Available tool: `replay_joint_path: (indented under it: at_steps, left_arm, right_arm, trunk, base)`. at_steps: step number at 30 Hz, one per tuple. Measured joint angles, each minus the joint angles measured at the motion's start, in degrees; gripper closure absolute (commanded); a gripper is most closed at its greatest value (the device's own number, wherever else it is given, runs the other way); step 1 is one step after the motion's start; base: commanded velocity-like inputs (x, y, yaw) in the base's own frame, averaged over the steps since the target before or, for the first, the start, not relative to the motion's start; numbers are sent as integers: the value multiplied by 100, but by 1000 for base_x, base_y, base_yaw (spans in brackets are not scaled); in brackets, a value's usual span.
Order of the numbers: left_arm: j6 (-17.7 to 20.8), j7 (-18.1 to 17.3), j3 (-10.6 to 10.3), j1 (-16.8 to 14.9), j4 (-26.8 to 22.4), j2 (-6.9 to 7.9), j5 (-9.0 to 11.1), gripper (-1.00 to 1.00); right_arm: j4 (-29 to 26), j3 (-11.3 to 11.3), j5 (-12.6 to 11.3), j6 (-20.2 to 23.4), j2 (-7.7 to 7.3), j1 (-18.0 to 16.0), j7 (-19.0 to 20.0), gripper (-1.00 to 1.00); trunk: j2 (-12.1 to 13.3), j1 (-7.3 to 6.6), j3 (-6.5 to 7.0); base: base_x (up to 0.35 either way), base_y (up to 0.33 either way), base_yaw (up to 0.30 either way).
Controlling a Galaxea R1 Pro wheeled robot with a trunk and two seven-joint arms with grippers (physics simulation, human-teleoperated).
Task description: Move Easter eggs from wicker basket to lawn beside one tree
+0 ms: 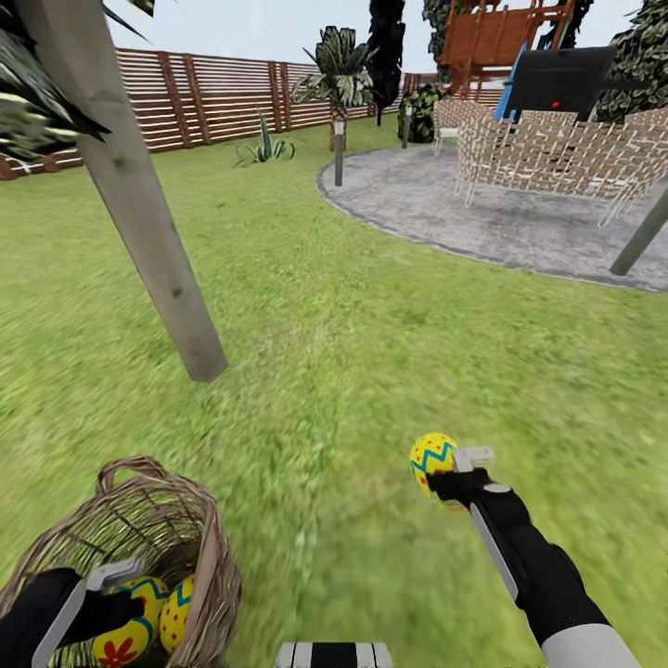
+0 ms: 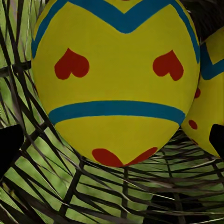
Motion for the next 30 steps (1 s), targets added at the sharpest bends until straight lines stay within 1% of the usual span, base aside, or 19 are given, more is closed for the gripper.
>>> replay_joint_path:
  at_steps: [2, 3, 5, 7, 10, 11, 16, 20, 30]
  left_arm:
    - [5, 14, 2, 0, -16, 15, 6, -100]
    - [7, 14, 6, 0, -26, 18, 8, -100]
    - [8, 15, 8, 0, -31, 16, 10, -100]
    - [8, 15, 9, 0, -32, 9, 10, -100]
    - [8, 15, 9, 0, -30, 2, 9, -100]
    - [8, 19, 9, 0, -31, 2, 9, -100]
    - [1, 24, 15, 0, -47, 21, 12, -100]
    - [1, 24, 179, 0, -50, 21, 9, -100]
    - [-23, 37, 199, 0, -50, 19, 5, -100]
  right_arm:
    - [-146, -6, 13, -639, 102, 0, -7, 100]
    - [-198, -5, 23, -703, 107, 0, -8, 100]
    - [-407, 1, 31, -728, 105, 0, -8, 100]
    - [-455, 31, 44, -727, 122, 0, -6, 100]
    - [-490, 103, 53, -752, 108, 0, 8, 100]
    - [-486, 158, 54, -780, 108, 0, 10, 100]
    - [-478, 200, 46, -851, 89, 0, 16, 100]
    - [-477, 203, 42, -857, 93, 1, 14, 100]
    - [-481, 203, 47, -850, 99, 1, 16, 100]
  trunk:
    - [-3, 5, -44]
    - [-4, 8, -67]
    - [-7, 13, -111]
    - [-9, 18, -155]
    - [-13, 26, -222]
    - [-15, 28, -244]
    - [-15, 28, -245]
    - [-15, 25, -245]
    - [-15, 28, -245]
  base:
    - [0, 0, 0]
    - [0, 0, 0]
    - [0, 0, 0]
    - [0, 0, 0]
    - [0, 0, 0]
    - [0, 0, 0]
    - [13, 0, 0]
    - [263, 0, 0]
    - [14, 0, 0]
